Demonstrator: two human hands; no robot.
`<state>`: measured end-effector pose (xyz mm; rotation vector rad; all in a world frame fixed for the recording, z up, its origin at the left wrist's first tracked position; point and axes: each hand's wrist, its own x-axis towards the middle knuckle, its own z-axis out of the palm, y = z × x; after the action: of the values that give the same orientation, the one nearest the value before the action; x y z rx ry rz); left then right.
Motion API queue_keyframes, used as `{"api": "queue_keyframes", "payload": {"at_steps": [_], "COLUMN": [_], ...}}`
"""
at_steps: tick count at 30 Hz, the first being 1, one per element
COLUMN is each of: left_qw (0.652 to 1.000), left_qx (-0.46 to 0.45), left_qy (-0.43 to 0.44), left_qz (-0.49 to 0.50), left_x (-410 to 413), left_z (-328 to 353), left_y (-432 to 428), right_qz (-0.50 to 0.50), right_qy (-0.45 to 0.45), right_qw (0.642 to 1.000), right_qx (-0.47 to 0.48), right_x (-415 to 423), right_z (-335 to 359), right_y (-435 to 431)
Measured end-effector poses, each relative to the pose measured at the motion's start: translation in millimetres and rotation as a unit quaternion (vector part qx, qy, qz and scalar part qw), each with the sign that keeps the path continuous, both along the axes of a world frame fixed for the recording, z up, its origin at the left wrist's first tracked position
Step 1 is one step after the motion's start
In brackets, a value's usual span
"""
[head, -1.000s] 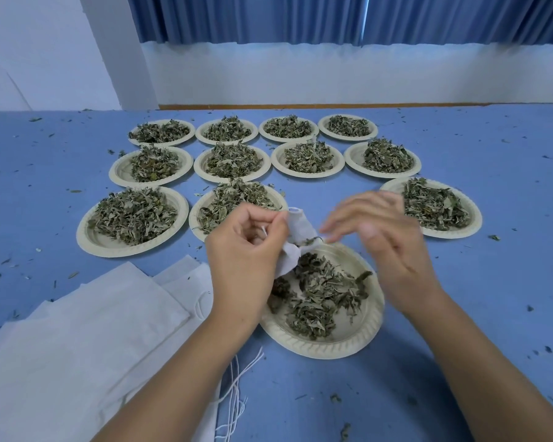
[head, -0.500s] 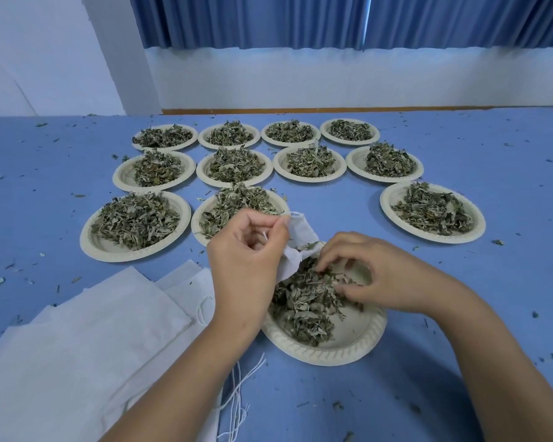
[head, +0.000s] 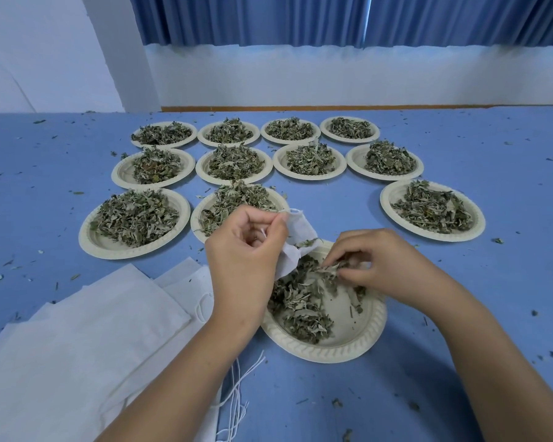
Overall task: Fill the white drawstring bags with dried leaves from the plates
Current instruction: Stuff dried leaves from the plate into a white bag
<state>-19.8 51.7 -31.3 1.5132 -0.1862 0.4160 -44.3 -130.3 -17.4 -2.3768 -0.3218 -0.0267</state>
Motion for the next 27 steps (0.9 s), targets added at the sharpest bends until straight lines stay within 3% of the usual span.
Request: {"api": "queue_keyframes", "payload": {"at_steps": [3,9,16,22,27], "left_qw": [1.000,1.000,1.000,1.000,1.000], "left_qx": [0.003,0.003,0.000,-0.002,0.007], "left_qy": [-0.002,-0.002,0.001,0.003,-0.001], "left_qz": [0.003,-0.006,-0.012,-0.011,-0.011], "left_x": [0.0,-1.3,-1.1,-0.8,-1.7], "left_z": [0.2,0.2,-0.5,-0.8,-0.1], "left_y": [0.1,-0.4,-1.5,-0.8,-0.4], "right_qz": [0.010,0.089,0.064,0.107,0.067], "right_qy": [-0.011,0.063,0.016,0.041,0.010], "right_qw": [0.999,0.992,0.993,0.991,0.996], "right_qx": [0.047,-0.058,-0.094,-0.064,-0.055], "right_x": [-1.4,0.5,3.9,0.4,2.5], "right_z": [2.9,-9.2,-14.3,-12.3,-11.7], "right_y": [-2.4,6.8,9.5,9.0,12.0]}}
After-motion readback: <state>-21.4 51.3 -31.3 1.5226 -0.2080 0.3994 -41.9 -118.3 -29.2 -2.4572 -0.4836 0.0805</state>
